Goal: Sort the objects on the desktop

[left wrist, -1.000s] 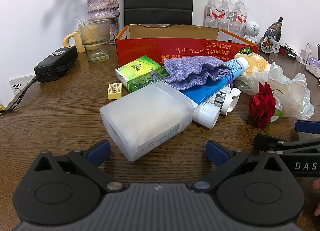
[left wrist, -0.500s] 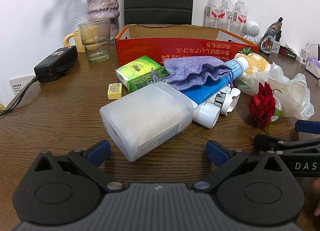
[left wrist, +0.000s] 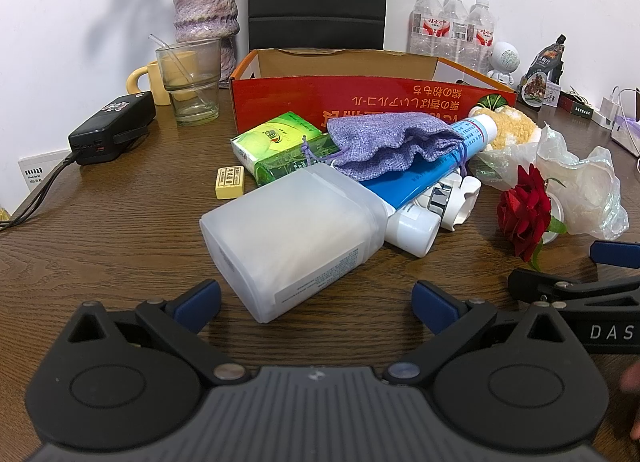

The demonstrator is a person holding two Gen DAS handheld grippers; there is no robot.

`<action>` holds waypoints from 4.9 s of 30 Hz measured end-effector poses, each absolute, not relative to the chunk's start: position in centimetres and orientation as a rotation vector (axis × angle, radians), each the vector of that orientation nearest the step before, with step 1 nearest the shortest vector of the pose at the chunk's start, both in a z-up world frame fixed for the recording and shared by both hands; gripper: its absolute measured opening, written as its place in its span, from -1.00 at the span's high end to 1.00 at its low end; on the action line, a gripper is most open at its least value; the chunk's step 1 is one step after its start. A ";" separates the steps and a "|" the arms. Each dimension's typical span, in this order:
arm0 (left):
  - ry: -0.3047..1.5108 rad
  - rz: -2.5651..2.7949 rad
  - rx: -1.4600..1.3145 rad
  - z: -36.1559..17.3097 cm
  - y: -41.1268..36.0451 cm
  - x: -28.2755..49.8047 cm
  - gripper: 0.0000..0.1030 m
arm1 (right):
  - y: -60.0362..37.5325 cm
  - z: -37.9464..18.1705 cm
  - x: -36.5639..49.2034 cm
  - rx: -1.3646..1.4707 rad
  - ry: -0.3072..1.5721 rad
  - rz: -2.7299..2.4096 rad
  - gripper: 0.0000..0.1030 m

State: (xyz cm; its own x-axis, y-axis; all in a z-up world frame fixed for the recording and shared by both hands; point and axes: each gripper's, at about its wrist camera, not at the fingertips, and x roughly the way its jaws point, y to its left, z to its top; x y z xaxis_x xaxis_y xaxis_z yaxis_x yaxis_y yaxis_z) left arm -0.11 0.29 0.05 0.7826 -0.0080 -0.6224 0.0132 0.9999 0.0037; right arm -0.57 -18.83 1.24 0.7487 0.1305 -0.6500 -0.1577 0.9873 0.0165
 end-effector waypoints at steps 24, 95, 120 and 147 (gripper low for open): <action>0.486 -0.175 0.156 2.2 2.2 -3.3 -0.27 | -22.8 4.5 -2.5 -0.129 0.565 0.173 -0.65; 0.772 0.041 0.056 8.3 1.5 29.6 -0.29 | -17.0 9.7 30.8 -0.195 0.795 0.306 0.64; 0.798 0.091 0.110 12.3 2.5 30.0 -0.78 | -18.8 12.3 32.1 -0.082 0.897 0.264 -0.72; 0.643 -0.059 0.022 5.3 -0.7 -0.2 -1.00 | -18.9 5.8 -2.2 -0.173 0.664 0.266 -0.92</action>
